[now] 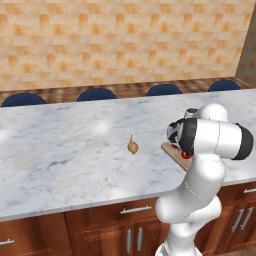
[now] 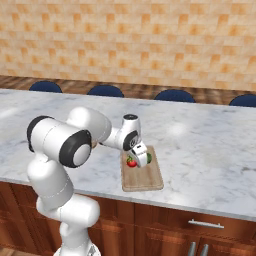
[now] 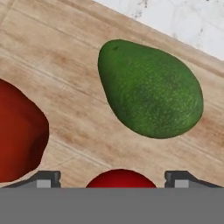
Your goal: Place the avocado, onion, tomato, and bell pepper on the cutting board.
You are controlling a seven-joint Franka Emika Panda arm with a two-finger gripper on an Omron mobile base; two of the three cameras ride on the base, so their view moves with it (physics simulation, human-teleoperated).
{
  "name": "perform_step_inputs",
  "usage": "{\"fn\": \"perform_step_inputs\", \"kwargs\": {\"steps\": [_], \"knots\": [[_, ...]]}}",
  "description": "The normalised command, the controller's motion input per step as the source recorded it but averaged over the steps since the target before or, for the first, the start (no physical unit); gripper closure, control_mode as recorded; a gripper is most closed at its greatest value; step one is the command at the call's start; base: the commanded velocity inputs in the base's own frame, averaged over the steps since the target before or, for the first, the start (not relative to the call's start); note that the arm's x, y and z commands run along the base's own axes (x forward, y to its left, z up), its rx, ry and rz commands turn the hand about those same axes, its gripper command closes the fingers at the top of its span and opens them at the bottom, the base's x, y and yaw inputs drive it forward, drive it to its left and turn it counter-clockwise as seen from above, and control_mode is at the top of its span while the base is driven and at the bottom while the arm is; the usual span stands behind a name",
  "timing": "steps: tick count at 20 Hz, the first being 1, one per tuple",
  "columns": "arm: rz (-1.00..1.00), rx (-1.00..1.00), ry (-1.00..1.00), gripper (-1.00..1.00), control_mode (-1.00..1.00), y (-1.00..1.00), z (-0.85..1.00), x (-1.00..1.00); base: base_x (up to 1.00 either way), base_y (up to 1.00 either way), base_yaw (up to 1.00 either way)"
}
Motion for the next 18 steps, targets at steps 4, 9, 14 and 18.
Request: {"fn": "perform_step_inputs", "kwargs": {"steps": [4, 9, 14, 18], "knots": [[0.0, 0.0, 0.0, -1.0, -1.0, -0.11, 0.15, 0.1, 0.0, 0.0, 0.0], [0.0, 0.0, 0.0, -1.0, -1.0, -0.04, 0.3, 0.01, 0.0, 0.0, 0.0], [0.0, 0.0, 0.0, -1.0, -1.0, 0.0, 0.46, -0.04, 0.0, 0.0, 0.0], [0.0, 0.0, 0.0, -1.0, -1.0, 0.09, 0.46, -0.15, 0.0, 0.0, 0.0]]}}
